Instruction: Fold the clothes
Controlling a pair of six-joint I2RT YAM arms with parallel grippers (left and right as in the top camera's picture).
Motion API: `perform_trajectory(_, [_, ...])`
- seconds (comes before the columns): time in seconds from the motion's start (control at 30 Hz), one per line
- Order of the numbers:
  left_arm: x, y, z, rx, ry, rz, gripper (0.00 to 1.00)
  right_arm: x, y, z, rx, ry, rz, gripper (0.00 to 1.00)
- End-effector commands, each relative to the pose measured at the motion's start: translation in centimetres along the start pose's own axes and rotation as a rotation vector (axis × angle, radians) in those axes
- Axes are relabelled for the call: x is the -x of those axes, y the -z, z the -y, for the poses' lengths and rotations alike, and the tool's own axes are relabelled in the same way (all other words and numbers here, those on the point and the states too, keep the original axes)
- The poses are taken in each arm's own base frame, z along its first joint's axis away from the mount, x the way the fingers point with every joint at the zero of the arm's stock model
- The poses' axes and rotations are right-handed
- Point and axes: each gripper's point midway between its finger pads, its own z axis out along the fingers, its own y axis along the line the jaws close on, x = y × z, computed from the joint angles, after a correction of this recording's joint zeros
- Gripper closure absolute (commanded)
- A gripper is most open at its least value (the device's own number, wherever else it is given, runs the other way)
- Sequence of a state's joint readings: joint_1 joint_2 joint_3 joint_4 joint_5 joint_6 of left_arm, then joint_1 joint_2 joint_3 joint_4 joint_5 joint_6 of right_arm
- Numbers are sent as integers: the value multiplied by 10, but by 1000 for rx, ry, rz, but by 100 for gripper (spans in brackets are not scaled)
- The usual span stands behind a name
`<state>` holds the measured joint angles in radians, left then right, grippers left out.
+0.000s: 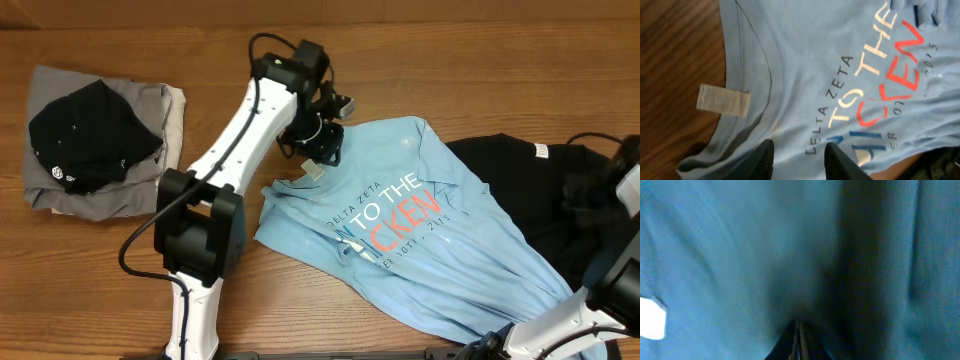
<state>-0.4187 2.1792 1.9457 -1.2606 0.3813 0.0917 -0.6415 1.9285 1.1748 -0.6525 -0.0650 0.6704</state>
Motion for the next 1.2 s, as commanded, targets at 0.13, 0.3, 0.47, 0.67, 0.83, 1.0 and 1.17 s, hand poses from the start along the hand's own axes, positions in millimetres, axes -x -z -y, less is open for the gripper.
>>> perform_trajectory(0.13, [11,-19,-9,51,12,4,45,34,-38,3,3,-44,155,96])
perform_trajectory(0.3, [14,-45,-20,49,40,-20,34,46,-31,-18,84,-8,178,96])
perform_trajectory(0.47, [32,-63,-37,53,109,36,26,46,-13,-49,203,114,126,96])
perform_trajectory(0.67, [58,-61,-51,102,86,143,16,40,33,-63,241,161,64,70])
perform_trajectory(0.83, [66,-76,-58,109,76,160,15,28,68,-59,232,158,35,66])
perform_trajectory(1.0, [70,-100,-68,107,82,159,24,1,77,-47,210,142,-75,68])
perform_trajectory(1.17, [79,-116,-65,51,79,187,46,-32,78,-33,163,162,-210,72])
